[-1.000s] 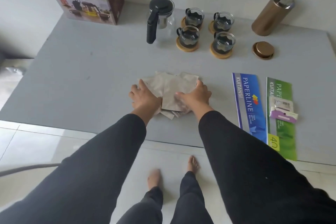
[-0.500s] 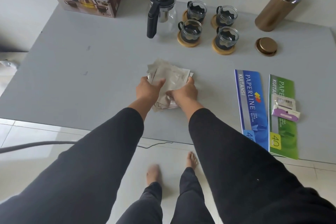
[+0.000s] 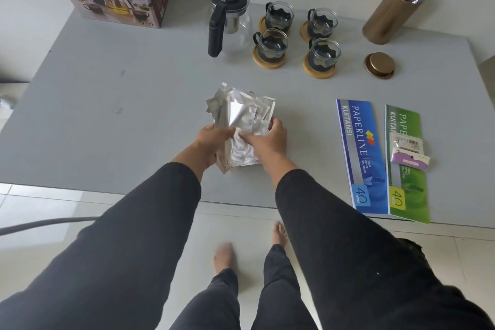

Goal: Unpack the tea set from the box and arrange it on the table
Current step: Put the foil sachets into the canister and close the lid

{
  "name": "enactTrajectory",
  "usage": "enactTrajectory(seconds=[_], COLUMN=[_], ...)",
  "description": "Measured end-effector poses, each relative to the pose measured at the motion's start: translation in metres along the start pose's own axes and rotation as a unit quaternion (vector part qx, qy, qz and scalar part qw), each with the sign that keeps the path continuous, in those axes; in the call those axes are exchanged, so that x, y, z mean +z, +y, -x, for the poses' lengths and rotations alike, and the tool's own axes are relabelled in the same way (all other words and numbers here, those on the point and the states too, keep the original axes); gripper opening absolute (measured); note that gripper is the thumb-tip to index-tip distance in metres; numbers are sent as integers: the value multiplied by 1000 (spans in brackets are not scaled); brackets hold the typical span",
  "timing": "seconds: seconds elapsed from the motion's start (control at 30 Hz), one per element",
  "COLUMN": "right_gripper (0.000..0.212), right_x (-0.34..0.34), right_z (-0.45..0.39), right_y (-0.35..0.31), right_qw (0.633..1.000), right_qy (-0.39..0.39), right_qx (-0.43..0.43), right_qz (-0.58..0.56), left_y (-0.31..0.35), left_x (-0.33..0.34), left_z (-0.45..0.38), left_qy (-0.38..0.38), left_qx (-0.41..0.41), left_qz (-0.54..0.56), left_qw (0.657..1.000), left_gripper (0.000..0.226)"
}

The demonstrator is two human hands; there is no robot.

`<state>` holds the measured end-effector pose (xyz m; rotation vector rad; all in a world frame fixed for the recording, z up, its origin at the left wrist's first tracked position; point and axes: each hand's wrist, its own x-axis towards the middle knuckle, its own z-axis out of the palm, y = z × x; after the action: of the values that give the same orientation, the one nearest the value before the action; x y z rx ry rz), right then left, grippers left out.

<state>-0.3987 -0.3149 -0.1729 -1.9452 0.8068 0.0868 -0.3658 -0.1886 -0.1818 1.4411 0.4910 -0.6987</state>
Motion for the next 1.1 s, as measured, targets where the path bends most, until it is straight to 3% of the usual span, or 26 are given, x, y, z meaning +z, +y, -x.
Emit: enactTrajectory(seconds=[0.17, 0.3, 0.5, 0.7, 0.83, 0.93, 1.1], right_gripper=[88, 57, 60, 62, 39, 16, 15], right_x=[-19, -41, -114, -215, -295, -357, -447], right_z=[6, 10, 22, 47, 67, 83, 115], right_y=[7, 12, 13, 20, 53, 98, 196], right_qw=[988, 989, 987, 976, 958, 942, 909], right_qy=[-29, -24, 10, 86, 171, 212, 288], right_qx=[55, 76, 83, 60, 65, 73, 139], right_qz=[-141, -125, -135, -192, -220, -249, -268], left_y=[0, -1, 23, 40, 30, 2, -76], left_x=[8, 22, 78, 176, 265, 337, 445], left_z=[9, 14, 33, 66, 96, 121, 161], left_qy=[-80, -93, -114, -179, -221, -243, -293], left_qx=[8, 13, 91, 167, 204, 234, 240], left_qz=[-16, -57, -175, -212, -238, -269, -327], left_qw=[997, 994, 974, 946, 924, 902, 866], left_gripper=[22, 29, 33, 38, 33, 22, 15])
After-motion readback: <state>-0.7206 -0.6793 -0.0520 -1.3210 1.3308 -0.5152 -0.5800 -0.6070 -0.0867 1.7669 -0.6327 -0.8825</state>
